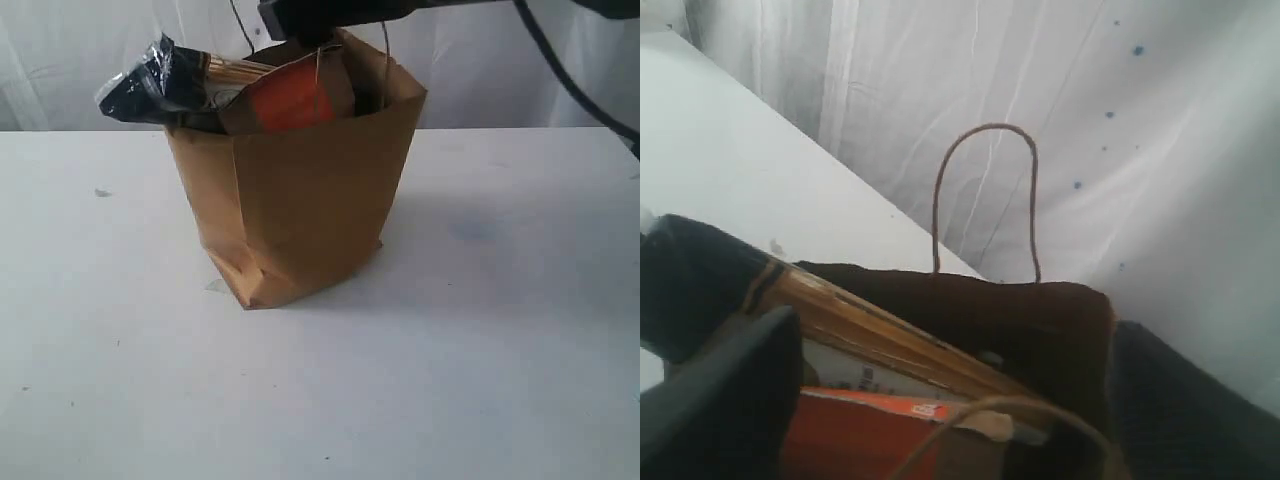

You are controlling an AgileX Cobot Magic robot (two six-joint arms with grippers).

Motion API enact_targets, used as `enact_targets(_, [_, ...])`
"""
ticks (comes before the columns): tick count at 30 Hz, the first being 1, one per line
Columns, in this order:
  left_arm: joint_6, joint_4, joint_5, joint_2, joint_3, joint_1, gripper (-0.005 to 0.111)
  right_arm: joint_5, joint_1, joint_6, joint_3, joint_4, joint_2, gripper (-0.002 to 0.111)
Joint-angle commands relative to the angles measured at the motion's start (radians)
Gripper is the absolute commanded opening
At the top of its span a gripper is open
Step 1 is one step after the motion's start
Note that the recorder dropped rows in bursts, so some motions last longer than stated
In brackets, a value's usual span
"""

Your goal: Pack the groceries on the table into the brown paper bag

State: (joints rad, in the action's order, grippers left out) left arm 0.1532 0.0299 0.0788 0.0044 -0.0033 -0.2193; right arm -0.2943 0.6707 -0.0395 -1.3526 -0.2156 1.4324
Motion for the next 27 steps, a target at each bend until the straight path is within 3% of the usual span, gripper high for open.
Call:
enact_targets(1, [0.0,-0.003,-0.003,-0.004,0.003,0.0,0.0,-0.068,-0.005,0.002,-0.001,-0.138,-0.036,0.072])
enact_targets(5, [0.0,-0.003,-0.003,-0.004,0.003,0.0,0.0,-0.19,-0.006,0.095,-0.001,-0.296,-0.04,0.067])
enact_targets(9, [0.0,-0.003,-0.003,-0.004,0.003,0.0,0.0,-0.269,-0.013,0.281,-0.001,-0.451,-0.036,0.055])
enact_targets(18, [0.0,-0.003,-0.003,-0.004,0.003,0.0,0.0,-0.304,-0.057,0.341,-0.001,-0.49,-0.032,0.0])
enact_targets(23, [0.0,-0.003,-0.003,-0.004,0.003,0.0,0.0,-0.321,-0.137,0.43,-0.001,-0.503,-0.032,0.0])
enact_targets(27, [0.0,-0.003,-0.003,-0.004,0.003,0.0,0.0,-0.338,-0.262,0.43,-0.001,-0.508,-0.032,0.0])
